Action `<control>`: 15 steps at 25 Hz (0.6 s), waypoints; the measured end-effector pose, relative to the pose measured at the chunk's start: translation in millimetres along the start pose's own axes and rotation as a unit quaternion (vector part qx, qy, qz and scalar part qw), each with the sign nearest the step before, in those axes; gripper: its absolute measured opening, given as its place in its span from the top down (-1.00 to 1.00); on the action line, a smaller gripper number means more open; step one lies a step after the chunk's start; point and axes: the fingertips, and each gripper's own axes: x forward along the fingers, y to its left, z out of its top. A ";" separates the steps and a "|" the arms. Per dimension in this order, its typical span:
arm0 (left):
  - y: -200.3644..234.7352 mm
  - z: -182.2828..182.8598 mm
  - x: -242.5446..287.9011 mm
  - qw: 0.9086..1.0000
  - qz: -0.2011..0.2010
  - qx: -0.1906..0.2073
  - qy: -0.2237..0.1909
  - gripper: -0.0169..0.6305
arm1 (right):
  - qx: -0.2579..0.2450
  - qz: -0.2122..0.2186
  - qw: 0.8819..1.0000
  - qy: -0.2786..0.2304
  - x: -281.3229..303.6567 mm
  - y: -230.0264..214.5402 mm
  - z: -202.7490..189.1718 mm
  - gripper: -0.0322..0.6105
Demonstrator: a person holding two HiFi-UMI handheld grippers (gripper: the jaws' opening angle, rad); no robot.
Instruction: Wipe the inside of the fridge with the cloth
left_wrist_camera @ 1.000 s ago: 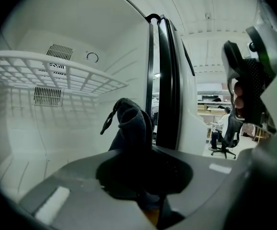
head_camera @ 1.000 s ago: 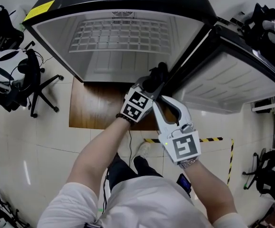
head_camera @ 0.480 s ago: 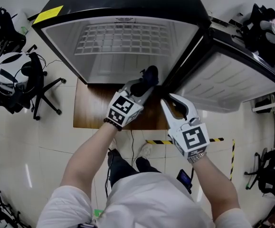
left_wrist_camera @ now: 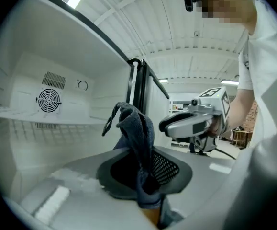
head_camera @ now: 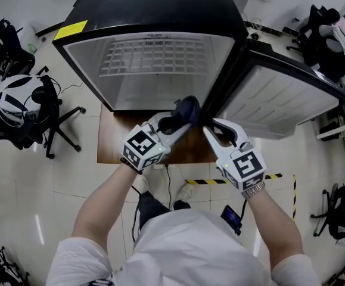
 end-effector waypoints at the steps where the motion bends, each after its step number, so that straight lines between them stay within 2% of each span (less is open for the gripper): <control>1: -6.6 5.6 -1.5 1.000 -0.014 0.001 -0.002 0.73 | 0.001 0.003 1.000 -0.002 -2.1 -1.8 2.4 0.62; 4: -23.1 21.2 -5.3 0.999 -0.054 0.003 -0.005 0.73 | 0.013 0.016 1.000 -0.011 -8.8 -7.3 9.1 0.56; 9: -43.6 41.7 -8.8 0.994 -0.112 0.010 -0.003 0.73 | 0.038 0.052 0.998 -0.023 -21.7 -13.3 19.6 0.25; 15: -67.6 57.9 -13.4 0.983 -0.182 0.016 0.008 0.73 | 0.081 0.151 0.984 -0.036 -37.3 -4.2 34.2 0.10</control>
